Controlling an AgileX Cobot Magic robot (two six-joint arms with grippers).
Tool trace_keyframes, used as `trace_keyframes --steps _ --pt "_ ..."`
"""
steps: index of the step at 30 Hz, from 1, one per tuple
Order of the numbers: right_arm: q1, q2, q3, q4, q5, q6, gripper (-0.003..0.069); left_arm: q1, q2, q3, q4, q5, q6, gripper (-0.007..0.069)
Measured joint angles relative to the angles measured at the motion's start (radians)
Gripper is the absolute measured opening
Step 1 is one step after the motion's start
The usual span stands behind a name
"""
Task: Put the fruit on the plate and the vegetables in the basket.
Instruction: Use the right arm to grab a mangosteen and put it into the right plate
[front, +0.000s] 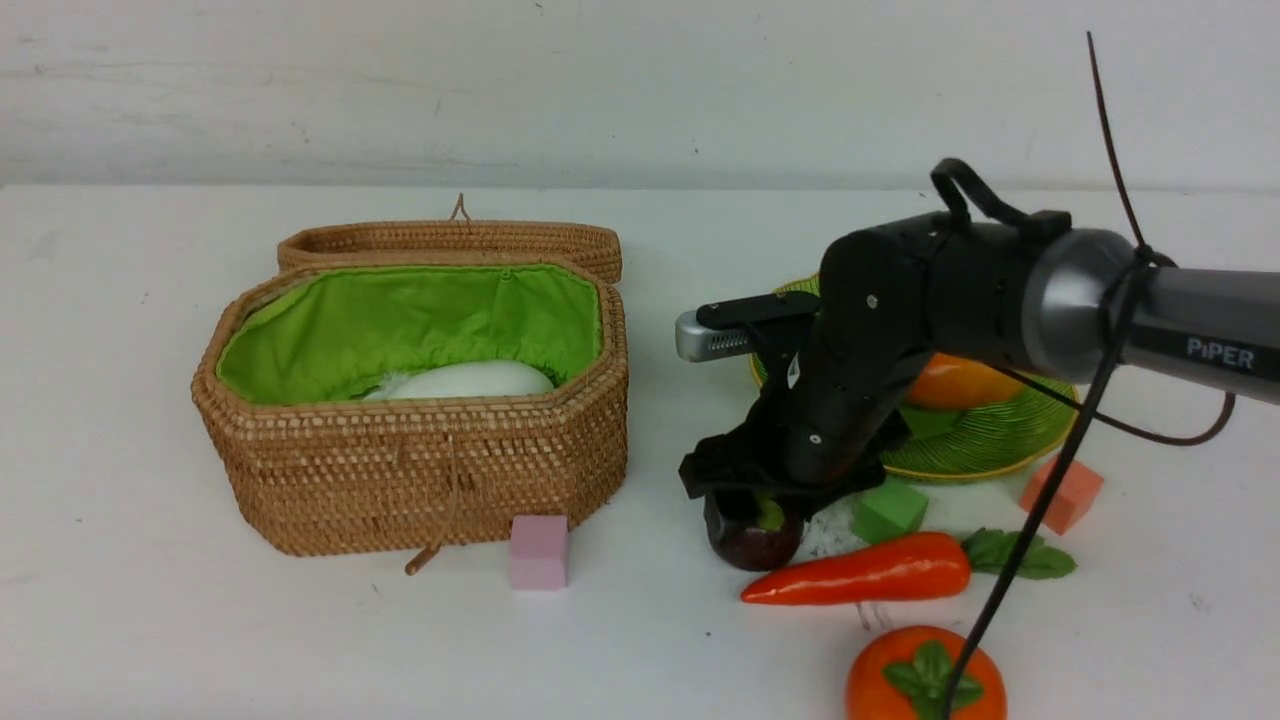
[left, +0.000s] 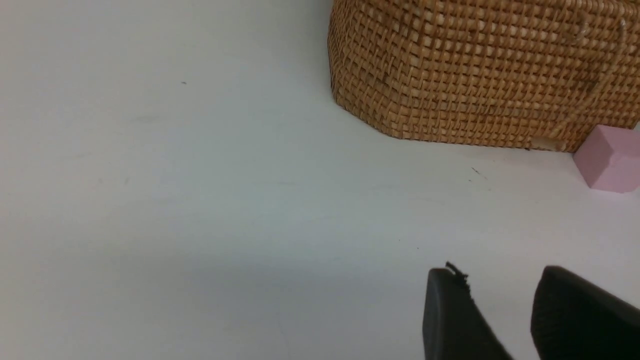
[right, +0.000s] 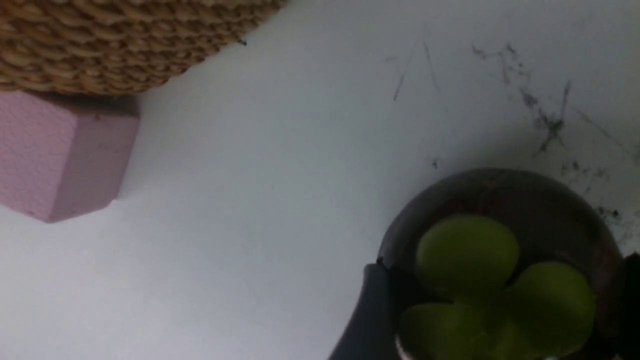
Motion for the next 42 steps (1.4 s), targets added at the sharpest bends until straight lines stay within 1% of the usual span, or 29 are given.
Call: trace_keyframes --steps 3,6,11,16,20,24,27,31,36,42 --pt "0.000 0.000 0.000 0.000 -0.001 0.000 0.0586 0.000 0.000 0.000 0.000 0.000 0.000 0.0238" --pt "0.000 0.000 0.000 0.000 0.000 0.000 0.0551 0.000 0.000 0.000 0.000 0.000 0.000 0.0238" --pt "0.000 -0.007 -0.005 -0.001 0.010 0.000 0.0550 0.000 0.000 0.000 0.000 0.000 0.000 0.0238" --pt "0.000 -0.051 -0.059 -0.011 0.031 0.000 0.0550 0.000 0.000 0.000 0.000 0.000 0.000 0.0238" --pt "-0.003 -0.096 -0.113 -0.052 0.053 0.005 0.0550 0.000 0.000 0.000 0.000 0.000 0.000 0.0238" --pt "-0.040 -0.114 -0.162 -0.099 0.067 0.057 0.0550 0.000 0.000 0.000 0.000 0.000 0.000 0.0238" --pt "-0.117 -0.118 -0.180 -0.150 0.041 0.159 0.0550 0.000 0.000 0.000 0.000 0.000 0.000 0.0238" --pt "-0.183 -0.085 -0.180 -0.169 -0.011 0.226 0.0550 0.000 0.000 0.000 0.000 0.000 0.000 0.0239" --pt "-0.197 -0.026 -0.180 -0.167 -0.041 0.242 0.0550 0.000 0.000 0.000 0.000 0.000 0.000 0.0239" --pt "-0.197 0.007 -0.180 -0.167 -0.025 0.235 0.0550 0.000 0.000 0.000 0.000 0.000 0.000 0.0239"
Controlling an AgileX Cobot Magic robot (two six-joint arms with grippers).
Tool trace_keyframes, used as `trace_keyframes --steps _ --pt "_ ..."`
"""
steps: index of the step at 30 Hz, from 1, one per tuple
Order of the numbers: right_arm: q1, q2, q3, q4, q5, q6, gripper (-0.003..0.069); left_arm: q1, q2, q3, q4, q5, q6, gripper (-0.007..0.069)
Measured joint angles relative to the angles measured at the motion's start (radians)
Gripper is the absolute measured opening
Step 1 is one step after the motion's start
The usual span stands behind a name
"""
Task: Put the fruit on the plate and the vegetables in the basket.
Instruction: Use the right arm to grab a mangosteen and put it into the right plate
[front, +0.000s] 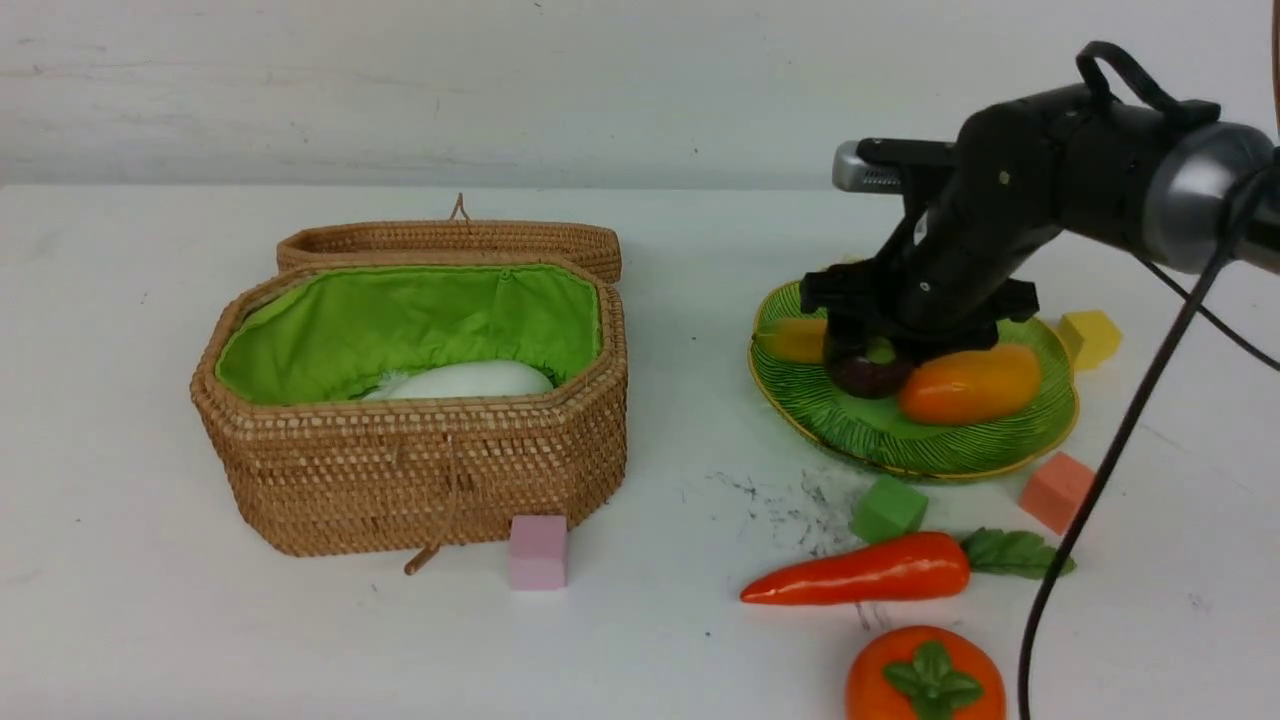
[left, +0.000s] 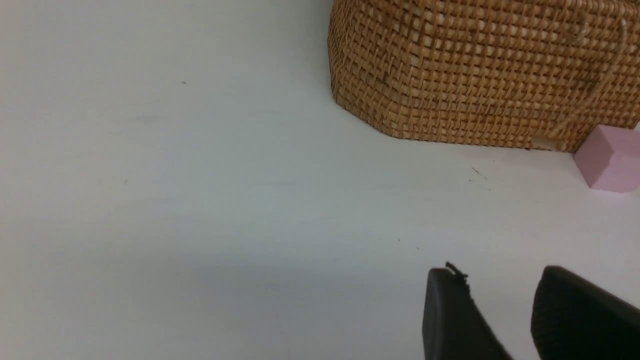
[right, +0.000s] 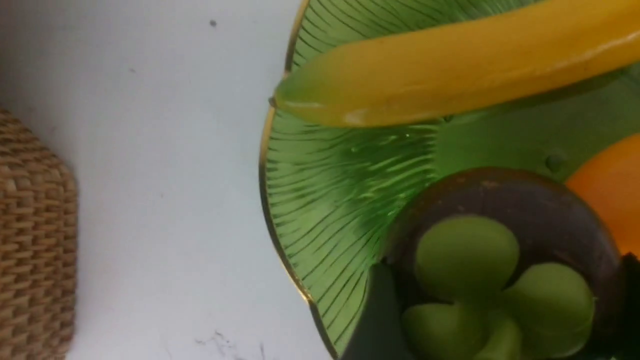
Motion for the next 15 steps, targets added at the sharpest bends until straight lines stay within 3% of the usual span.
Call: trace_keyframes --steps 5,9,15 --pt "0.000 -0.035 0.000 -0.005 0.099 -0.079 0.0551 0.000 0.000 0.000 0.000 0.000 0.000 0.0239" --pt "0.000 -0.108 0.000 -0.007 0.189 -0.156 0.0610 0.000 0.000 0.000 0.000 0.000 0.000 0.0239" --pt "-0.014 -0.217 0.000 -0.019 0.176 -0.173 0.0647 0.000 0.000 0.000 0.000 0.000 0.000 0.0239"
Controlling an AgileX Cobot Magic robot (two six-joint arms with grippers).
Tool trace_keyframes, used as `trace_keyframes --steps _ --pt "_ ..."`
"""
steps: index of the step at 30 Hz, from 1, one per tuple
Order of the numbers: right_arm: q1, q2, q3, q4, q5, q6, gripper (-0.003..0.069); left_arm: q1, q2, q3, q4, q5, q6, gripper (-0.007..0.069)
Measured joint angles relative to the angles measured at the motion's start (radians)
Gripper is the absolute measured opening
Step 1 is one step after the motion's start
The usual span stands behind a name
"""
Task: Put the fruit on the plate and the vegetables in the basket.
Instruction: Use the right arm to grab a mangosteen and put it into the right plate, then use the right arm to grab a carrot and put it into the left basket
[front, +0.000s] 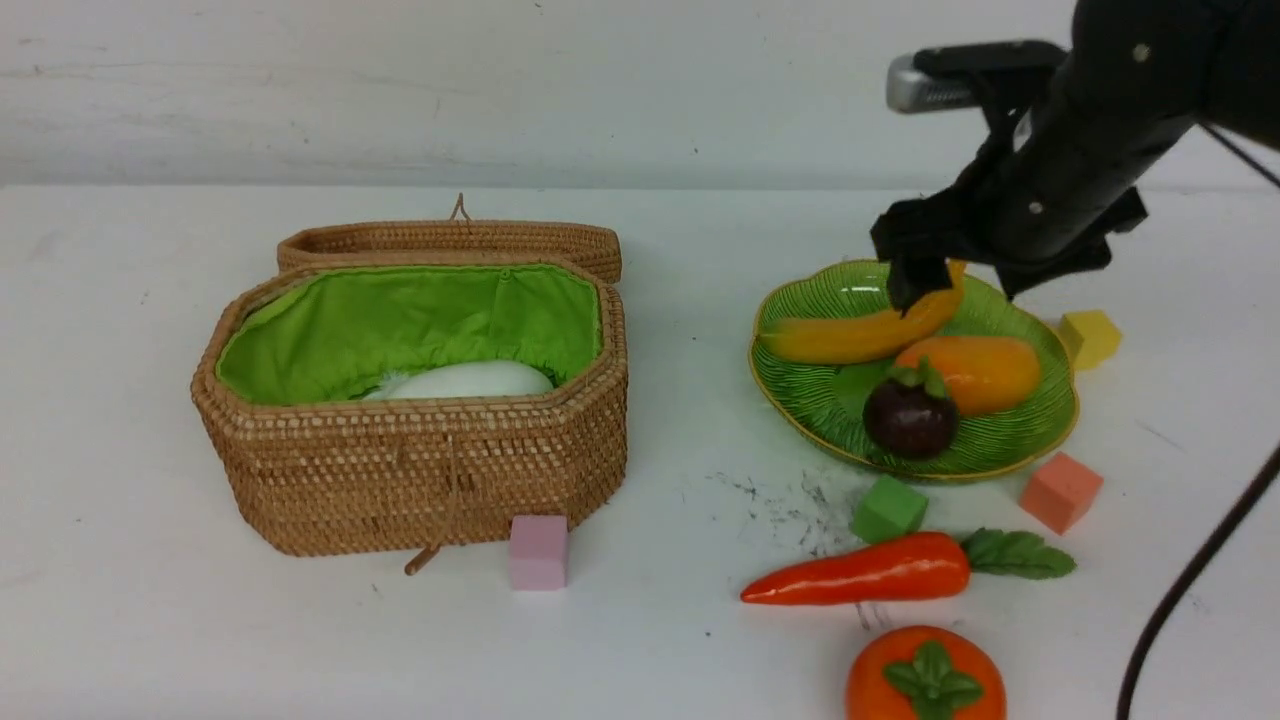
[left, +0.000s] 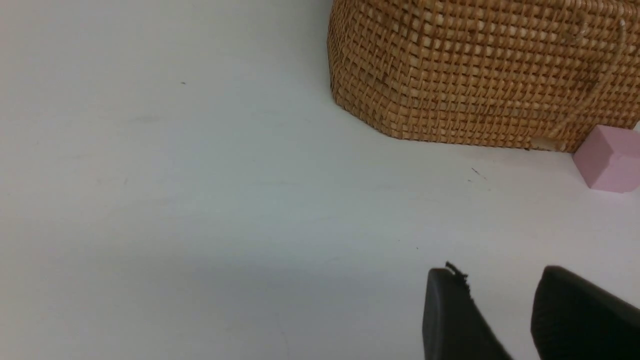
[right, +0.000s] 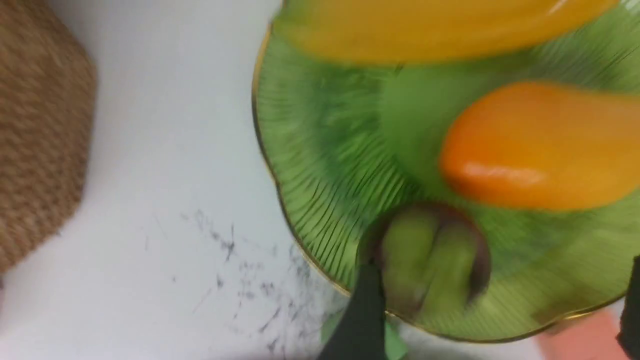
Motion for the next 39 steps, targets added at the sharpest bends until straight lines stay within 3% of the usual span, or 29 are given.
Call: trace_keyframes --steps 6,11,16,21,23,25,26,28,30,39 --pt "-0.004 -0.013 -0.001 0.026 -0.059 -0.003 0.0603 0.000 0.000 0.000 0.000 0.000 0.000 0.0239" --pt "-0.004 -0.039 0.000 0.070 0.100 -0.065 0.0590 0.000 0.000 0.000 0.000 0.000 0.000 0.0239" --pt "0.006 -0.122 0.025 0.201 0.191 -0.134 0.0590 0.000 0.000 0.000 0.000 0.000 0.000 0.0239" --pt "0.070 -0.174 0.125 0.304 0.196 -0.465 0.0590 0.000 0.000 0.000 0.000 0.000 0.000 0.0239" --pt "0.111 -0.166 0.204 0.307 0.197 -0.783 0.0590 0.000 0.000 0.000 0.000 0.000 0.000 0.0239" --pt "0.119 -0.157 0.225 0.289 0.197 -0.899 0.0590 0.000 0.000 0.000 0.000 0.000 0.000 0.0239" --pt "0.123 -0.136 0.247 0.248 0.194 -1.068 0.0590 0.000 0.000 0.000 0.000 0.000 0.000 0.0239" --pt "0.124 -0.102 0.257 0.202 0.189 -1.204 0.0590 0.000 0.000 0.000 0.000 0.000 0.000 0.0239" --pt "0.124 -0.054 0.260 0.180 0.171 -1.279 0.0590 0.000 0.000 0.000 0.000 0.000 0.000 0.0239" --pt "0.124 0.105 0.260 0.213 0.055 -1.316 0.0590 0.000 0.000 0.000 0.000 0.000 0.000 0.0239"
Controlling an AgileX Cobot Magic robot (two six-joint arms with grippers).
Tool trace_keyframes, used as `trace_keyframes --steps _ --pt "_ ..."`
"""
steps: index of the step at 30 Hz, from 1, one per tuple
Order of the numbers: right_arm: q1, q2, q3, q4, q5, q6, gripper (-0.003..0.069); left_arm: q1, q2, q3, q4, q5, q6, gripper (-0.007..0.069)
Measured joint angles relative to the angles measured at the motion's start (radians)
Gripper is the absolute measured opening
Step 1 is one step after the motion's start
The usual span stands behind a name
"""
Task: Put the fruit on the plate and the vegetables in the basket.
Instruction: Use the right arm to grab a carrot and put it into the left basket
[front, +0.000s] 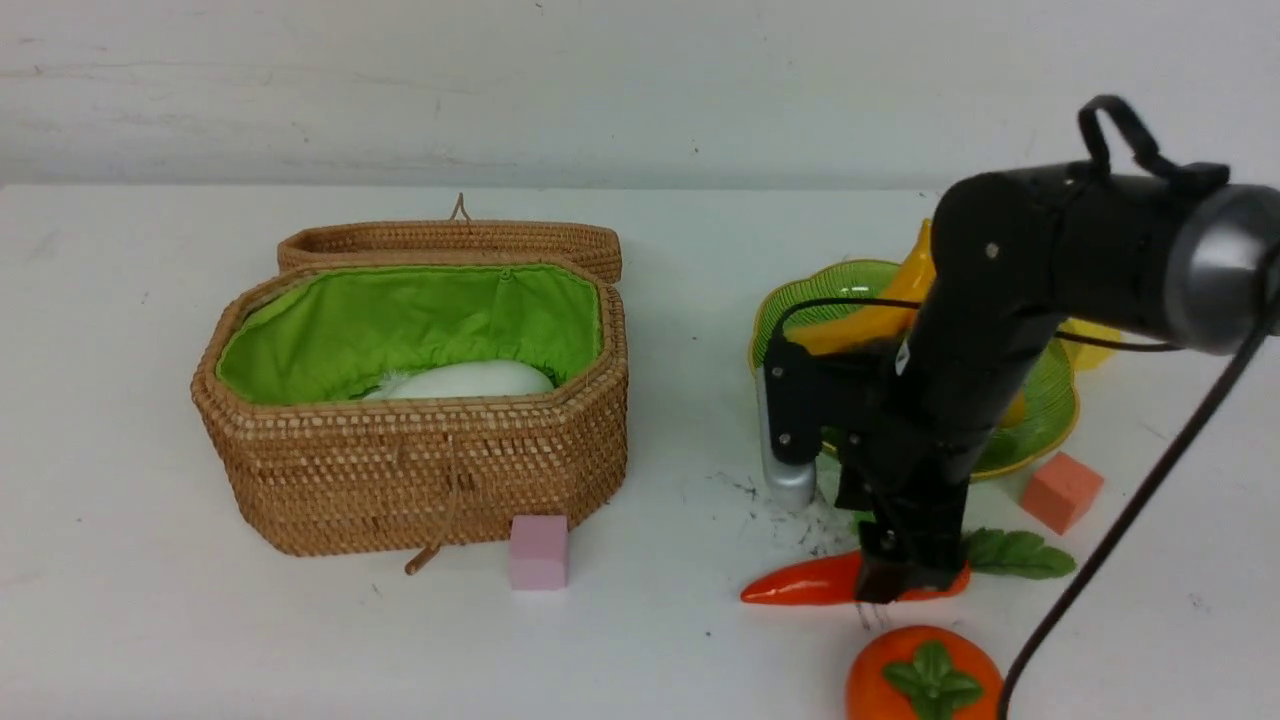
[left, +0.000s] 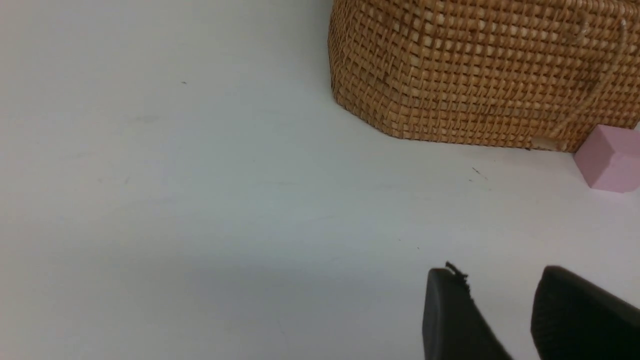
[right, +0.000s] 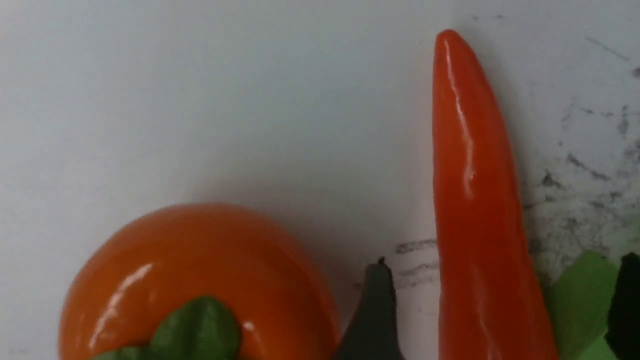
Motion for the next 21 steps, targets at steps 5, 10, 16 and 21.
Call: trace_keyframes --steps 5,10,16,21 --pt "0.000 0.051 0.000 0.009 -0.046 -0.001 0.0581 0.000 0.000 0.000 0.000 0.000 0.000 0.0239" --pt "0.000 0.107 0.000 0.011 -0.063 -0.001 0.0507 0.000 0.000 0.000 0.000 0.000 0.000 0.0238" --pt "0.000 0.121 -0.011 0.026 -0.014 0.023 0.0279 0.000 0.000 0.000 0.000 0.000 0.000 0.0239" --pt "0.000 0.104 -0.111 0.099 0.052 0.027 0.0288 0.000 0.000 0.000 0.000 0.000 0.000 0.0239"
